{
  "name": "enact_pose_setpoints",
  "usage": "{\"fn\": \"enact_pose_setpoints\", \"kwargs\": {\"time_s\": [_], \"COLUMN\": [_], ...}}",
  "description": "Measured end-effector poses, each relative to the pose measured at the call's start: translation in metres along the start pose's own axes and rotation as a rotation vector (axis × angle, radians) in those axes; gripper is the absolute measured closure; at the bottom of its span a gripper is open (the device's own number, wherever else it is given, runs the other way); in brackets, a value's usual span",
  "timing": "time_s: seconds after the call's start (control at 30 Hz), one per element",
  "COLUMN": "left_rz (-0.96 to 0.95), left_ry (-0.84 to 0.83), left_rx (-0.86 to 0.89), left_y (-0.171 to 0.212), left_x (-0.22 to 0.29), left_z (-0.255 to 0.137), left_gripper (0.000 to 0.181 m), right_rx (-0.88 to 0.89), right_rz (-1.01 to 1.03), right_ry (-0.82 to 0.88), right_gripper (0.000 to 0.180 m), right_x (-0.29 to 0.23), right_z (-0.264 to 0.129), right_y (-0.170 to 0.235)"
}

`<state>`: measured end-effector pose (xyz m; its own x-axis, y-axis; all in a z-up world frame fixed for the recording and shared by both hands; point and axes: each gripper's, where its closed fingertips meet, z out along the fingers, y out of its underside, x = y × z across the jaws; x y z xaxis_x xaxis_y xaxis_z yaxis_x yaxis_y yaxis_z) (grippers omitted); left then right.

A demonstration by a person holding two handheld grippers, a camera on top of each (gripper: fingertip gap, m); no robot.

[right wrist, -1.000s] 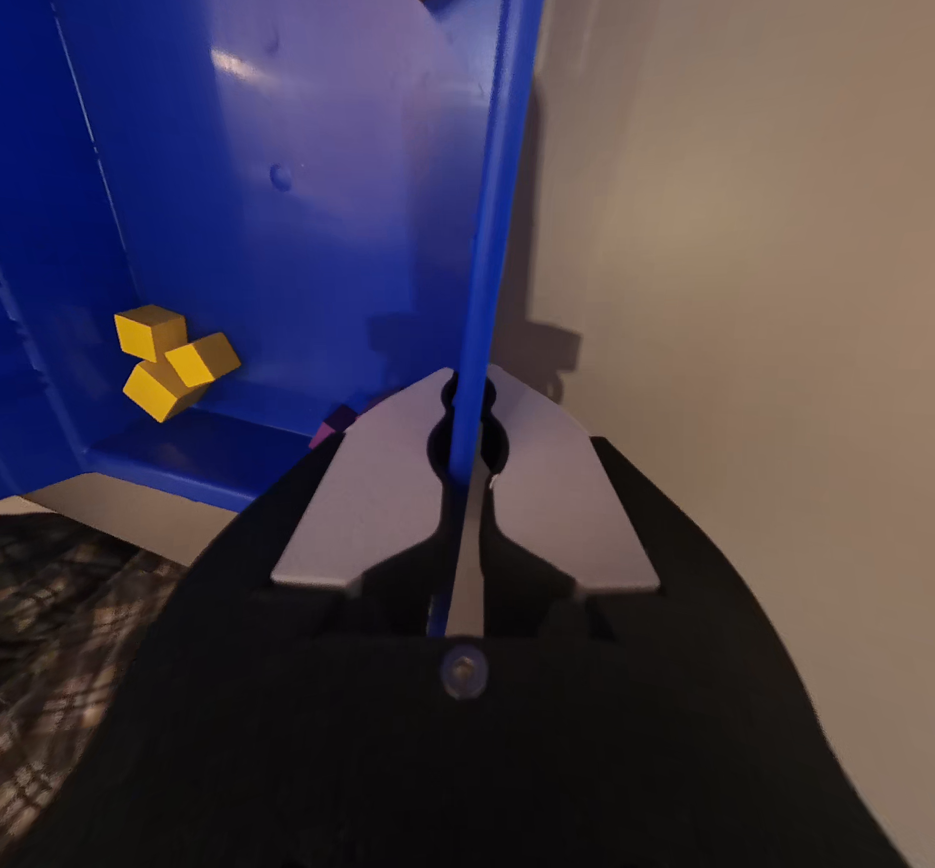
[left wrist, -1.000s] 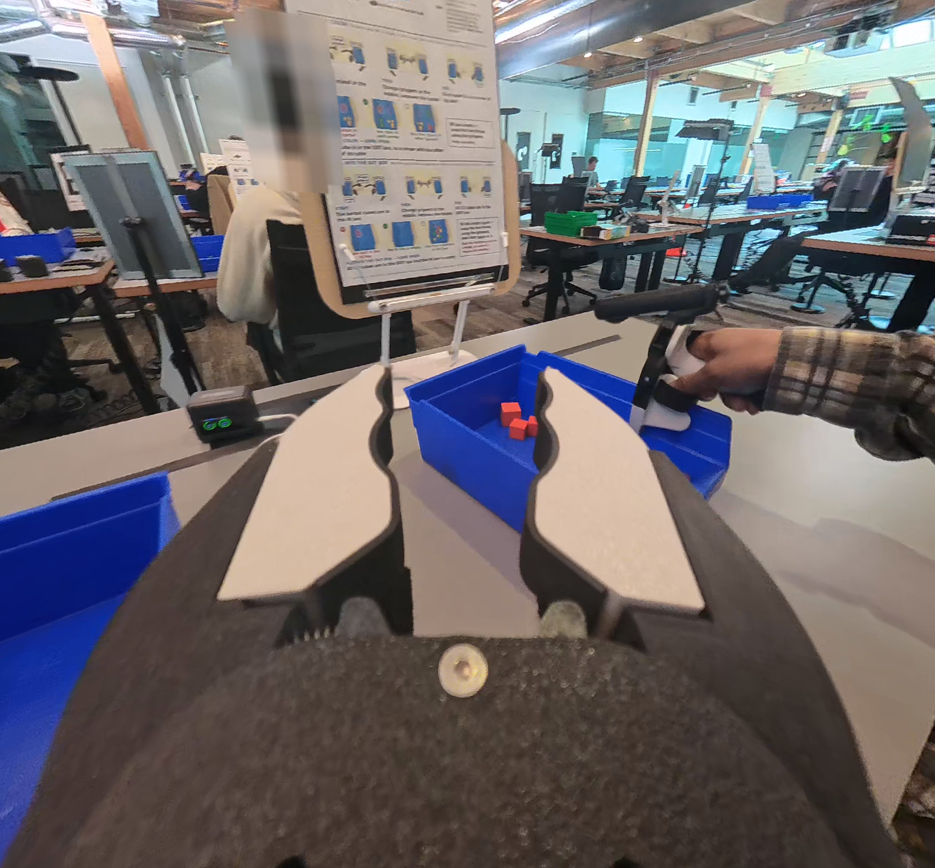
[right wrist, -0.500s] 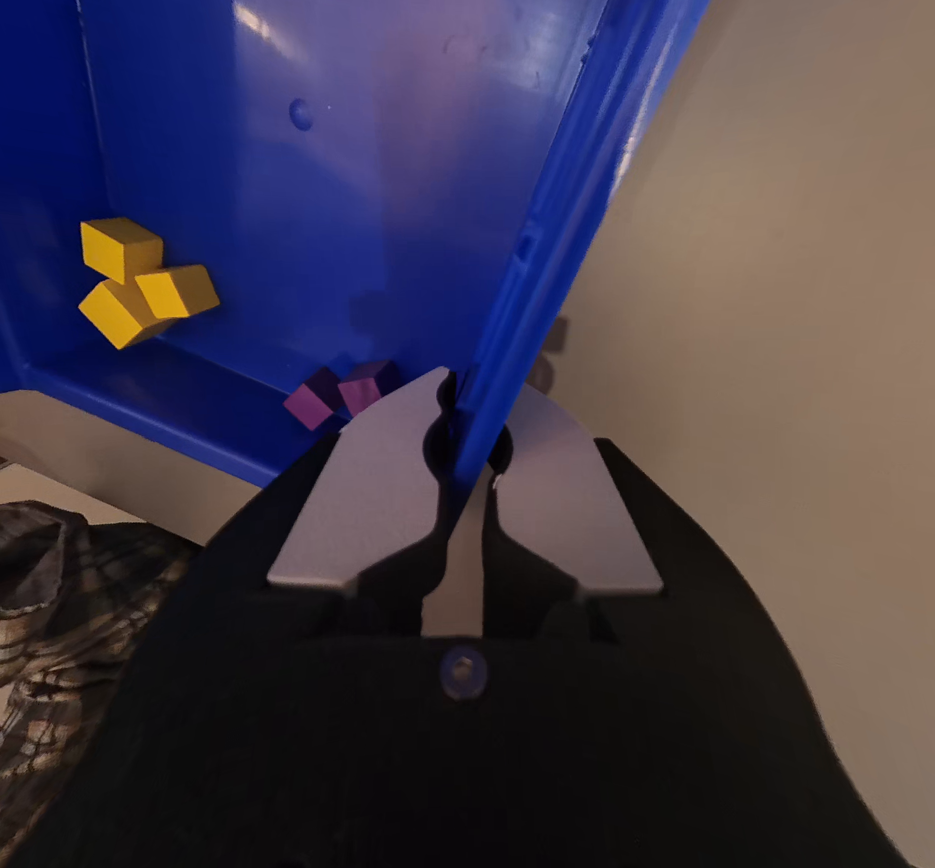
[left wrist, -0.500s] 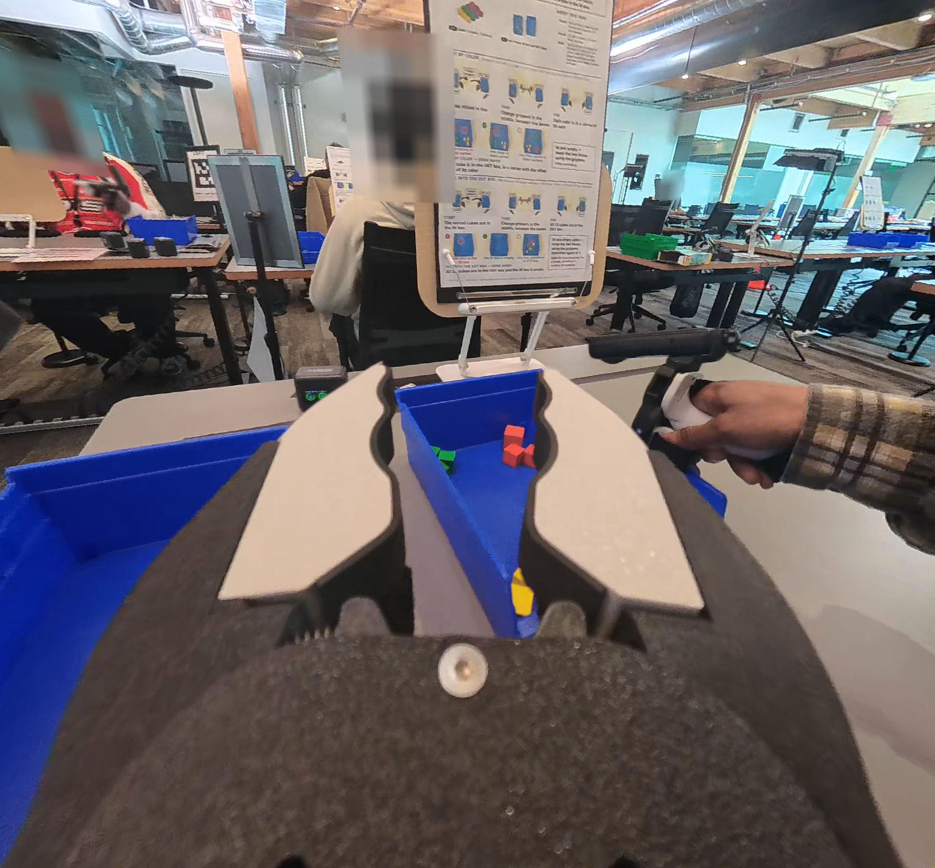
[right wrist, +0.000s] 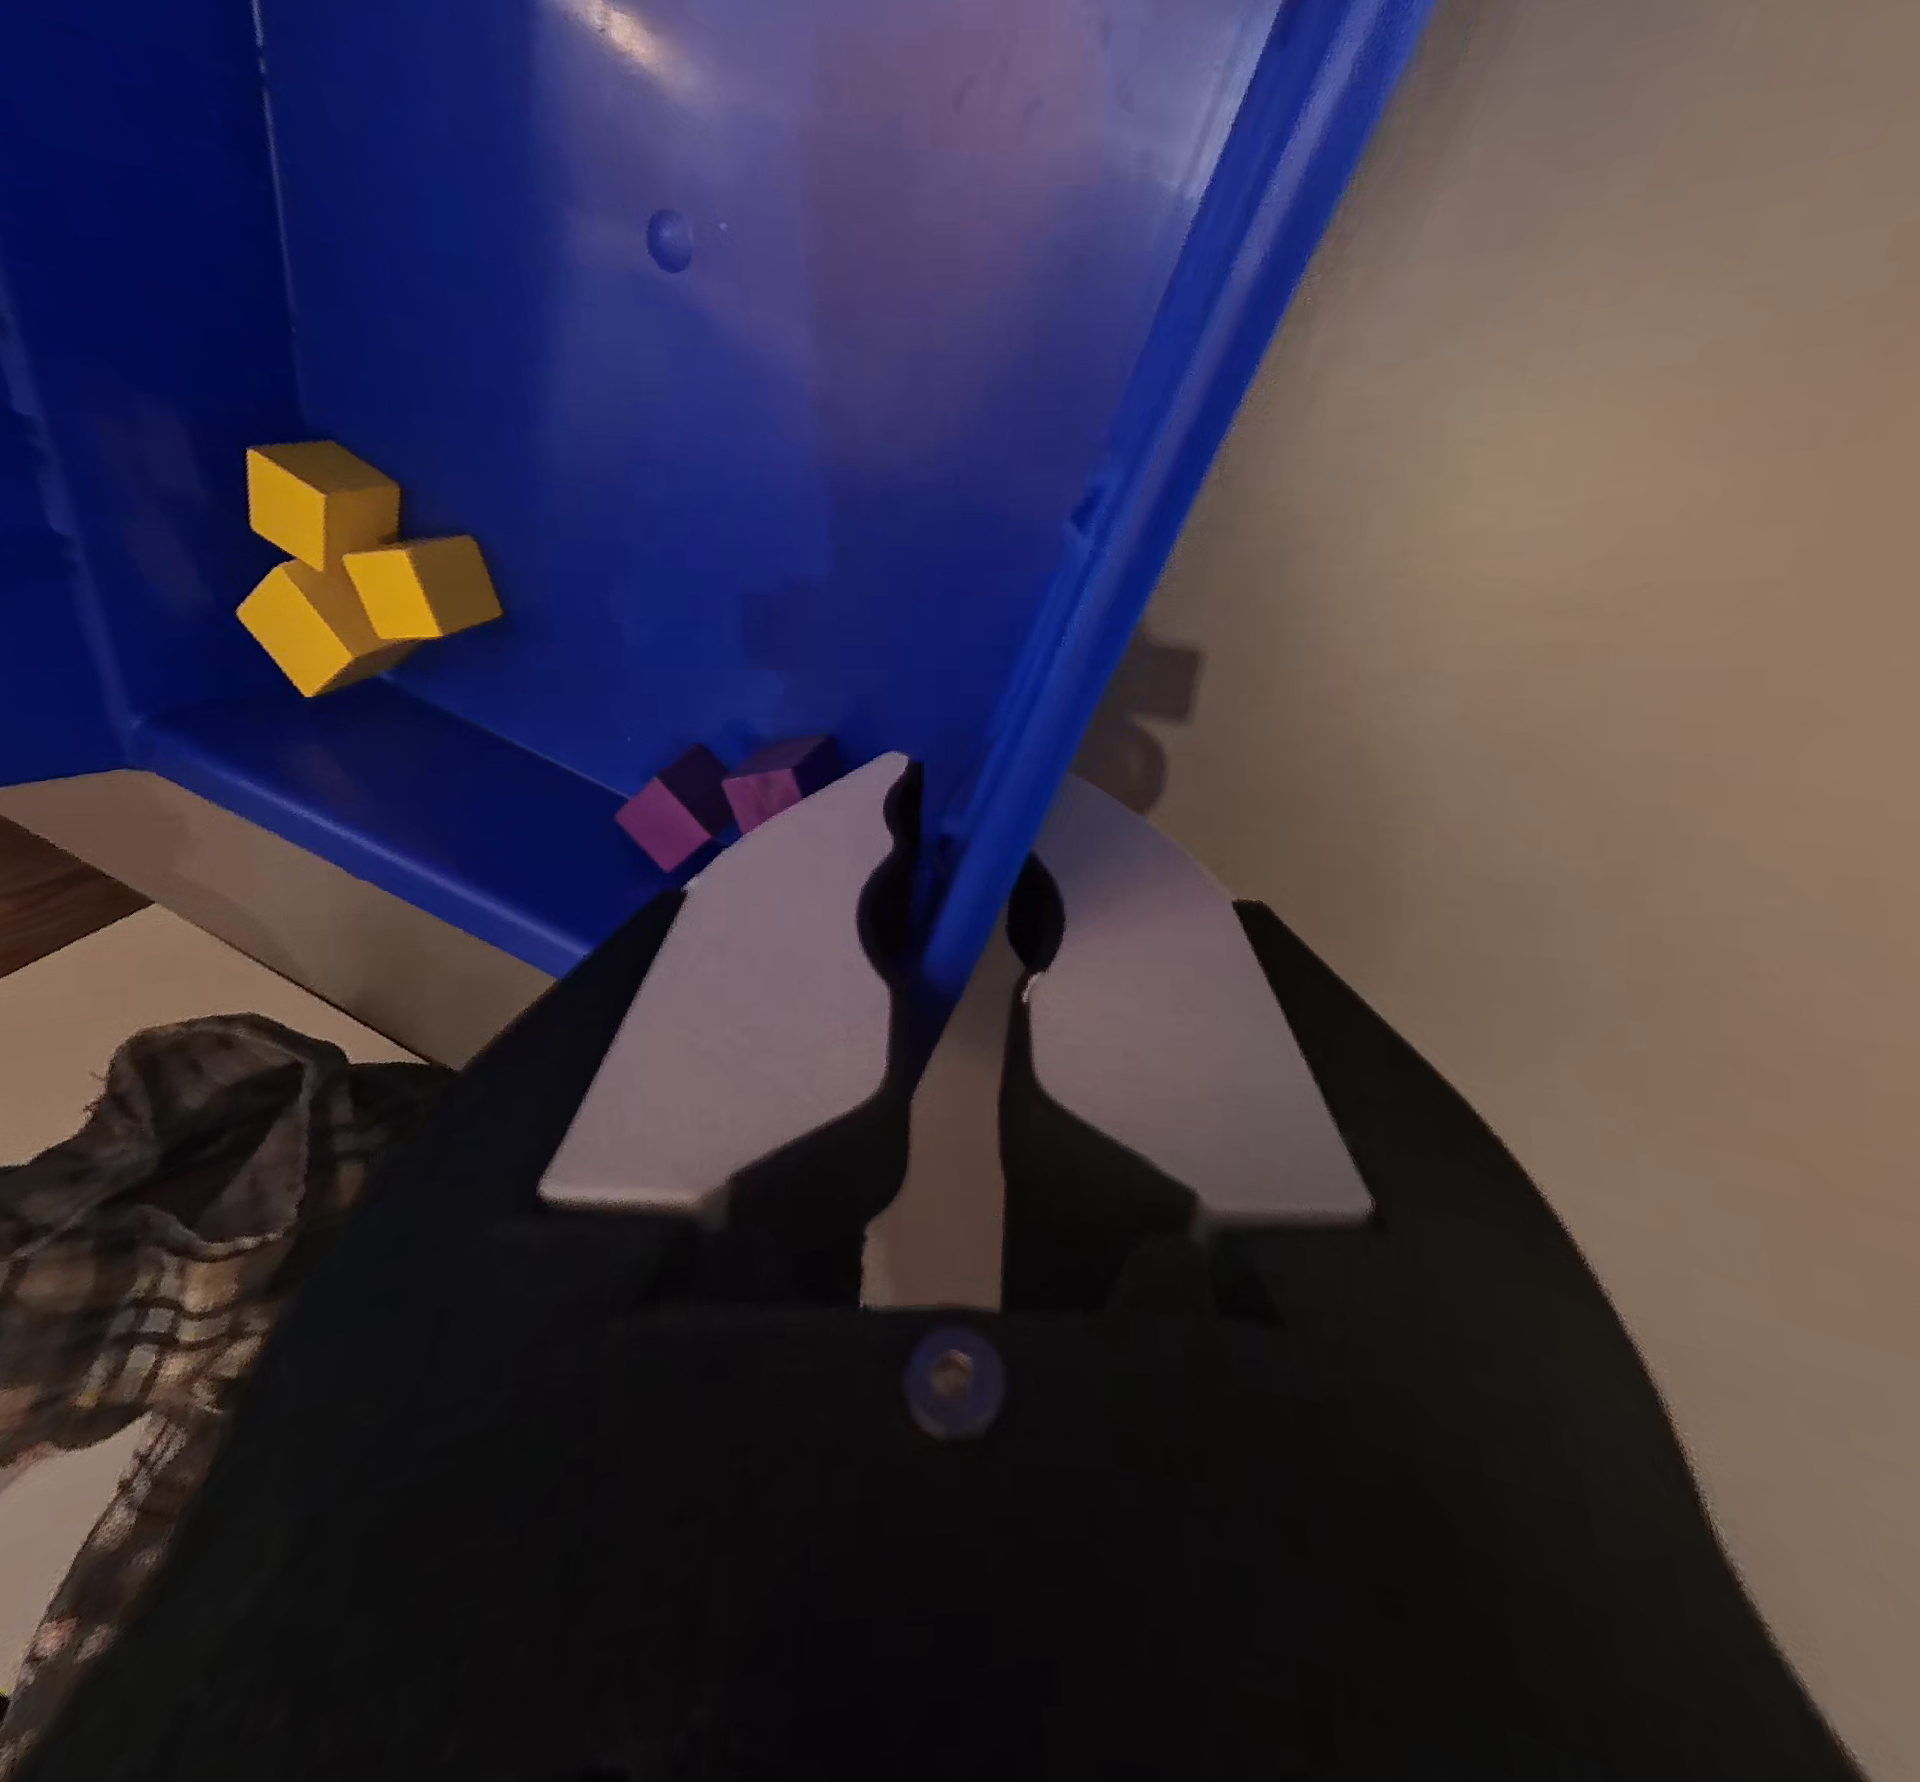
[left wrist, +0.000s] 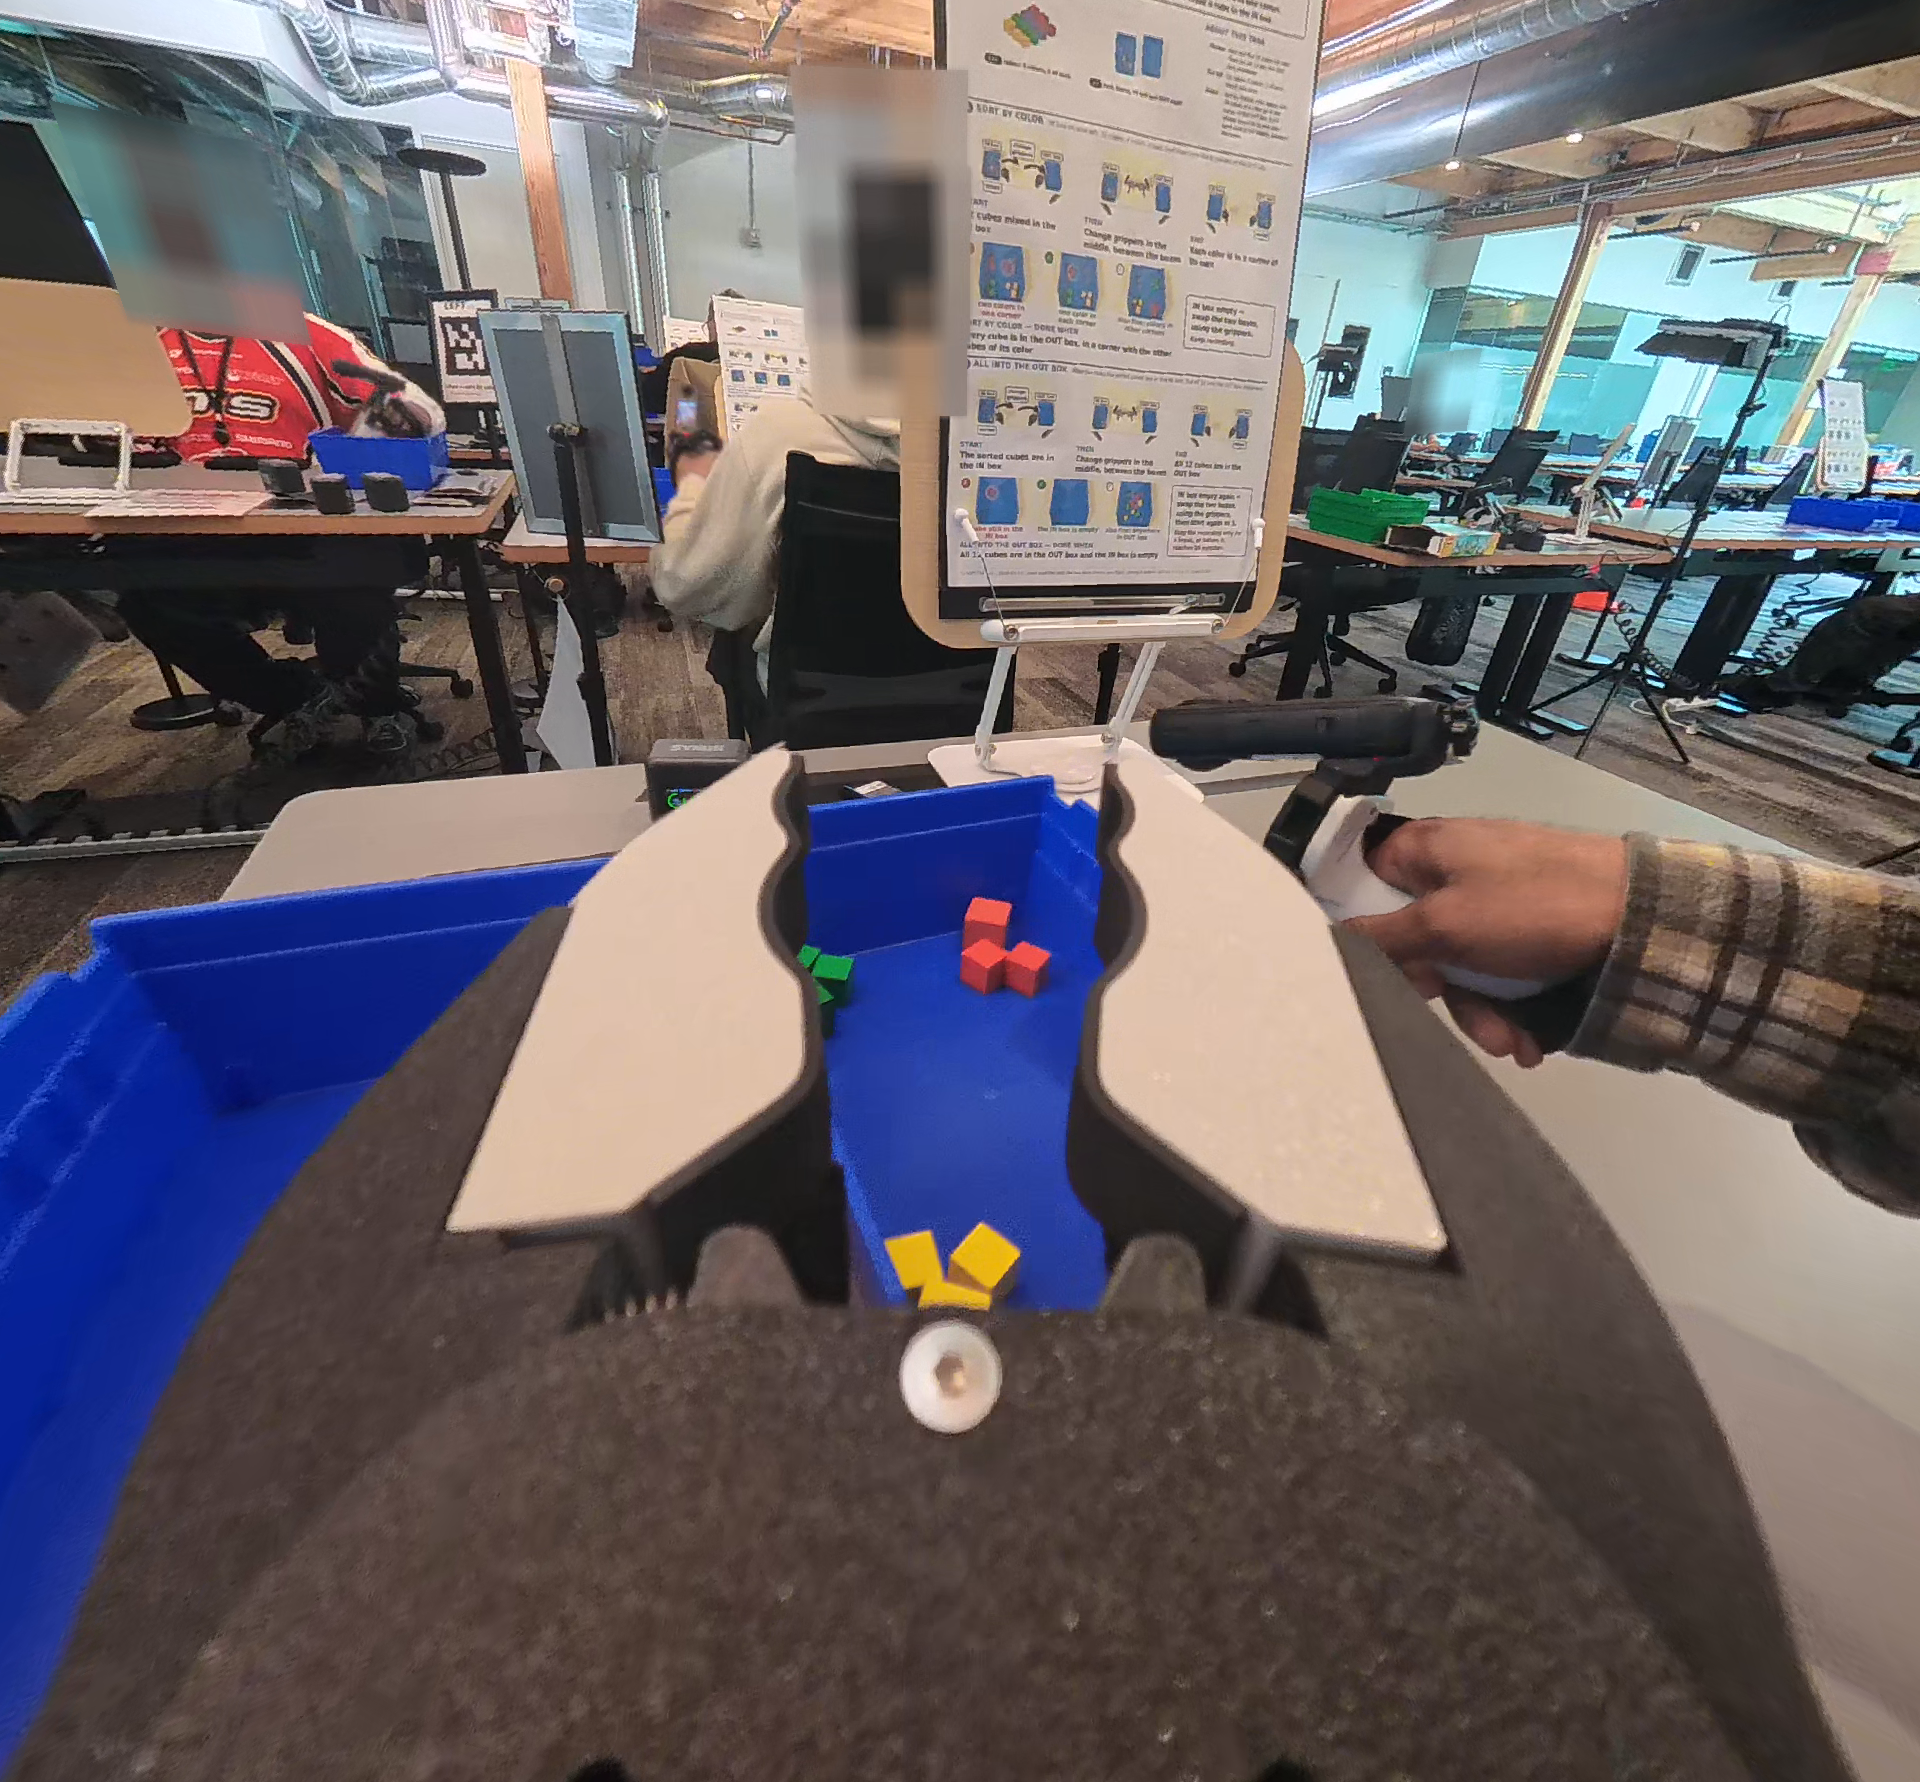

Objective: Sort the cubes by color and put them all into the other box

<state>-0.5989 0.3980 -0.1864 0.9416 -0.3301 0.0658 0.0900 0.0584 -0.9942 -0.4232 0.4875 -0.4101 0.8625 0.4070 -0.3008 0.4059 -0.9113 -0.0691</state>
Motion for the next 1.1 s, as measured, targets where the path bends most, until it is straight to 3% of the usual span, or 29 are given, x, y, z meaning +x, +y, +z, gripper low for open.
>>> {"fn": "enact_pose_setpoints", "kwargs": {"time_s": [0.1, 0.3, 0.37, 0.43, 0.6, 0.7, 0.83, 0.93, 1.1], "left_rz": [0.002, 0.018, 0.028, 0.038, 0.078, 0.079, 0.103, 0.267, 0.762], "left_ry": [-0.007, -0.040, -0.059, -0.077, -0.173, -0.169, -0.132, -0.161, -0.099], "left_rx": [0.005, 0.001, -0.003, -0.014, -0.124, -0.188, -0.229, -0.325, -0.564], "left_y": [-0.001, -0.002, -0.001, 0.001, 0.018, 0.044, 0.081, 0.113, 0.167], "left_x": [-0.002, -0.012, -0.017, -0.023, -0.047, -0.044, -0.002, 0.034, 0.058], "left_z": [-0.003, -0.008, -0.010, -0.012, -0.021, -0.025, -0.029, -0.027, -0.024], "left_gripper": [0.128, 0.120, 0.120, 0.119, 0.112, 0.115, 0.118, 0.122, 0.126], "right_rx": [0.003, 0.071, 0.186, 0.355, 0.839, 0.985, 1.101, 1.135, 1.109], "right_rz": [0.006, -0.053, -0.132, -0.239, -0.456, -0.476, -0.494, -0.511, -0.609], "right_ry": [-0.060, -0.293, -0.393, -0.459, -0.446, -0.487, -0.511, -0.539, -0.513], "right_gripper": [0.160, 0.133, 0.125, 0.130, 0.130, 0.133, 0.138, 0.138, 0.135], "right_x": [-0.010, -0.015, -0.009, 0.005, 0.085, 0.129, 0.160, 0.160, 0.149], "right_z": [0.001, -0.023, -0.040, -0.060, -0.101, -0.111, -0.112, -0.120, -0.119], "right_y": [0.002, 0.015, 0.019, 0.023, 0.035, 0.047, 0.058, 0.063, 0.071]}}
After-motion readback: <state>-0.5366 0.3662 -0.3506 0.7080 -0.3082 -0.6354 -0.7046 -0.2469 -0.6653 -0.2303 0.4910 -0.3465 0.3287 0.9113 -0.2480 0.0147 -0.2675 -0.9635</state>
